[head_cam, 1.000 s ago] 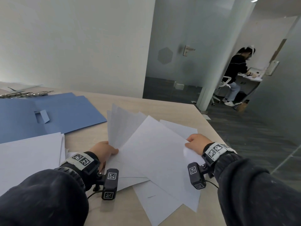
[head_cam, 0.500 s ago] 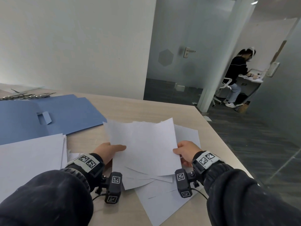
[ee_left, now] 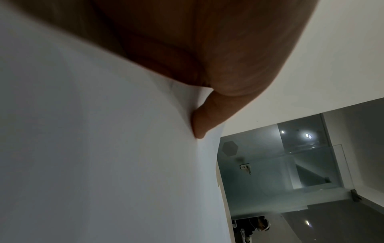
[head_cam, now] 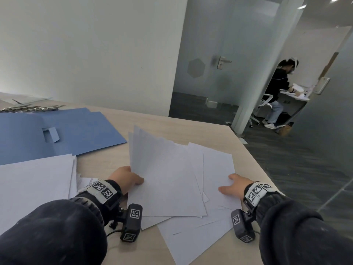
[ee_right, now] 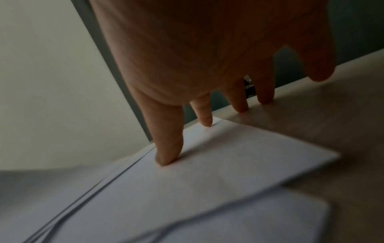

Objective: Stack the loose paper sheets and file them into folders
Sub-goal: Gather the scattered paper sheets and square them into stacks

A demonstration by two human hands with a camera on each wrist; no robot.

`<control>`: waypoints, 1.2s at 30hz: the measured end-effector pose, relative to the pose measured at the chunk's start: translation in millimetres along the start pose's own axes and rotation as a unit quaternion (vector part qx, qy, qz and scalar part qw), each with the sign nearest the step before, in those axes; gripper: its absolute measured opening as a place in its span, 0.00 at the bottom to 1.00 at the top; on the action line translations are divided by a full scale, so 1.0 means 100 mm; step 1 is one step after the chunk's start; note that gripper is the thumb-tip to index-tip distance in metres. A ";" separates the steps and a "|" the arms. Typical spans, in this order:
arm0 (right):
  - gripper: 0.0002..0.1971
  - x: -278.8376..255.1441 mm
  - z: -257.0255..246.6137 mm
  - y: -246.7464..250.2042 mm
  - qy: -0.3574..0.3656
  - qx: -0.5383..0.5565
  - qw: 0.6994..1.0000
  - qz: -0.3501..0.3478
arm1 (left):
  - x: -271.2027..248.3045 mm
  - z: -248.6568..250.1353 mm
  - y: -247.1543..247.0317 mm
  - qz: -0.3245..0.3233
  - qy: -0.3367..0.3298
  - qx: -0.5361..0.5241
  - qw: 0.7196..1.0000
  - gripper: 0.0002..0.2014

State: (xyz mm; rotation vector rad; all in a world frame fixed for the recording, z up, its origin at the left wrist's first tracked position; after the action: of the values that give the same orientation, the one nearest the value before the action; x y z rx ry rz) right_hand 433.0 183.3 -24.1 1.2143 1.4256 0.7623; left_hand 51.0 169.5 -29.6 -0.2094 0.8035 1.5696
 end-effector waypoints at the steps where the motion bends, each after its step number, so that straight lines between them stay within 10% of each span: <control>1: 0.47 0.00 -0.02 -0.02 0.016 -0.014 1.000 -0.007 | -0.01 0.00 0.00 0.000 -0.002 0.003 1.000 0.12; 15: 0.43 -0.16 -0.43 -0.04 0.134 0.059 0.987 -0.069 | -0.18 0.04 -0.02 0.006 -0.007 0.012 1.000 0.10; 36: 0.14 -0.06 -0.65 -0.06 -0.011 0.246 0.967 0.068 | -0.54 0.03 -0.31 -0.061 -0.003 -0.161 0.985 0.11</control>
State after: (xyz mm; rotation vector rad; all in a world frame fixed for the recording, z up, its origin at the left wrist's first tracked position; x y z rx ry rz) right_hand 368.2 186.4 -12.4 1.7081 1.5767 0.4933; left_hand 90.7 126.7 -7.4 -0.4806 0.5171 1.5757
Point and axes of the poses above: each hand's wrist, its own x-axis towards the middle knuckle, its own y-axis out of the back of the hand, z = x × y, the point moved 2 cm from there along x, towards the middle knuckle, and after that the axes turned 14 degrees about y, right-handed, at the moved point
